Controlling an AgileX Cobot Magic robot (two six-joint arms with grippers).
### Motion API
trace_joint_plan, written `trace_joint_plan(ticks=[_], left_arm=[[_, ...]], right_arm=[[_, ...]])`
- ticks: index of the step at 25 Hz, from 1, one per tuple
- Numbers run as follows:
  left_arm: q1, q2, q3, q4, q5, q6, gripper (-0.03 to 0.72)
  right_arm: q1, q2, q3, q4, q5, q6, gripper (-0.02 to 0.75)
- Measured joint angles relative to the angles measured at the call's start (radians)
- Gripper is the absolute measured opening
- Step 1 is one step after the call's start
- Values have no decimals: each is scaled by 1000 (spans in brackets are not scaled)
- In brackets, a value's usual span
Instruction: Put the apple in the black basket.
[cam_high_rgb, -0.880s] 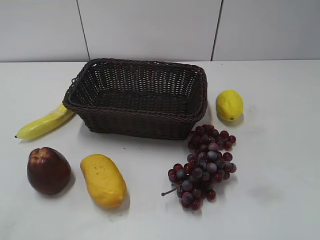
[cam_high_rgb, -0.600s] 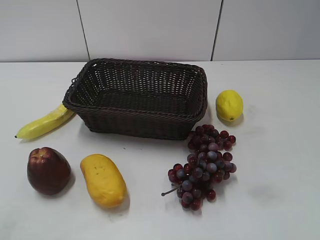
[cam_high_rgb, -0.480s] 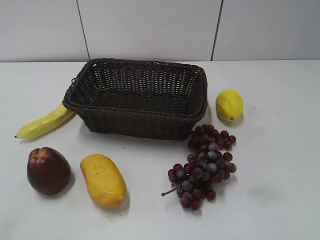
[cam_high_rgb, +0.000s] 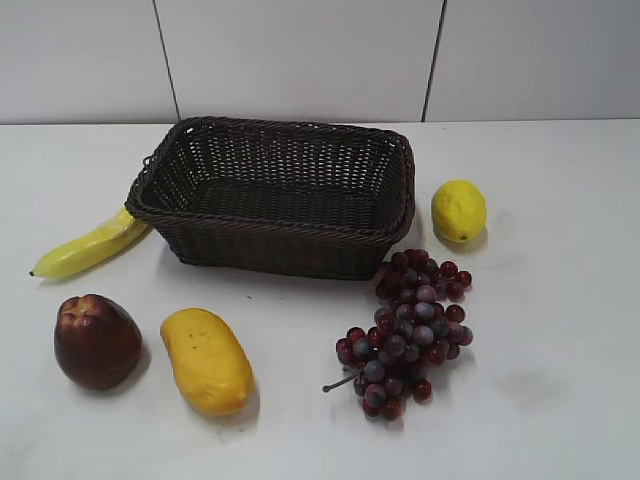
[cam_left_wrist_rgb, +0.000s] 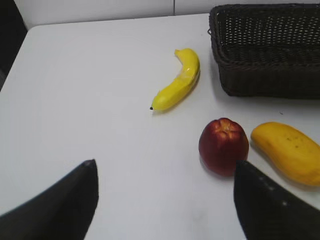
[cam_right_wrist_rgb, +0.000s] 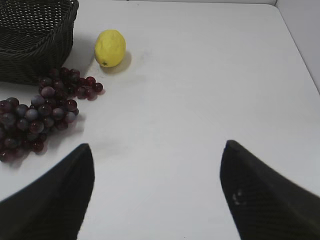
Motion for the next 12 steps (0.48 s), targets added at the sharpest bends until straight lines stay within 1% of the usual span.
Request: trace_joint_plan(ticks=[3,6,10,12], left_arm=[[0,128,-8,-9,-69,0,671],[0,259,-8,-51,-124,0,680],[0,464,-28,-124,-136,0,681],[0,575,-50,-143,-133,0,681]], right_arm=[[0,0,0,0,0,0,590],[0,0,0,0,0,0,590],[0,0,0,0,0,0,591],[0,0,0,0,0,0,591]])
